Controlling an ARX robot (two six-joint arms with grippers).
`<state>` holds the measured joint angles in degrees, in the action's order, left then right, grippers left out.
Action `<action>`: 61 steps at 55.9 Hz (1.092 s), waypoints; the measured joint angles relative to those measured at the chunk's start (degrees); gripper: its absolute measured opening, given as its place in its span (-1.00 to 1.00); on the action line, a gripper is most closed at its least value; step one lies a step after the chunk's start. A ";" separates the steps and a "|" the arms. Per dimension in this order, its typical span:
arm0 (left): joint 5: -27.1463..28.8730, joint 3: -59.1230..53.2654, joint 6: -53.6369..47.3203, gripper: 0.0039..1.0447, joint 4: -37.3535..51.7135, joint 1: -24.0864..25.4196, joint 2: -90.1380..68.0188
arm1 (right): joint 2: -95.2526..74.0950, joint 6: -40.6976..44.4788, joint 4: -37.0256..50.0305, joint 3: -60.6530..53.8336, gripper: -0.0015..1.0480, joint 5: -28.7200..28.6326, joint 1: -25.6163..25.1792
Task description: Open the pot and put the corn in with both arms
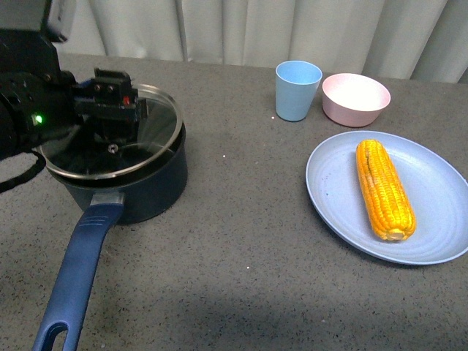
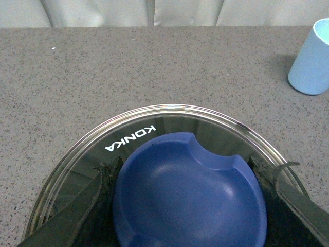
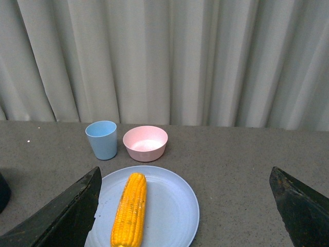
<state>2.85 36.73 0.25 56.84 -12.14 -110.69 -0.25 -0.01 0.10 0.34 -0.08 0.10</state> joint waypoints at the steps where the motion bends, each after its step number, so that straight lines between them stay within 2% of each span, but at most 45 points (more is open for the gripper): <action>1: 0.02 0.00 0.15 0.22 -0.26 0.15 0.85 | 0.00 0.00 0.00 0.00 0.82 0.00 0.00; 11: 0.02 0.35 0.90 0.22 0.50 5.22 6.16 | 0.00 0.00 0.00 0.00 0.82 0.00 0.00; 31: 1.25 -1.09 0.68 0.22 7.41 22.36 -1.88 | 0.00 0.00 0.00 0.00 0.82 0.00 0.00; 42: 0.92 -0.37 1.84 0.22 10.27 24.68 -8.02 | 0.00 0.00 0.00 0.00 0.82 0.00 0.00; 49: -0.33 0.79 4.11 0.22 11.30 24.76 -12.15 | 0.00 0.00 0.00 0.00 0.82 0.00 0.00; 61: 0.98 3.26 4.90 0.22 12.20 24.72 -17.70 | 0.00 0.00 0.00 0.00 0.82 0.00 0.00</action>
<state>3.84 39.99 5.15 69.04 12.58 -128.40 -0.25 -0.01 0.10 0.34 -0.08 0.10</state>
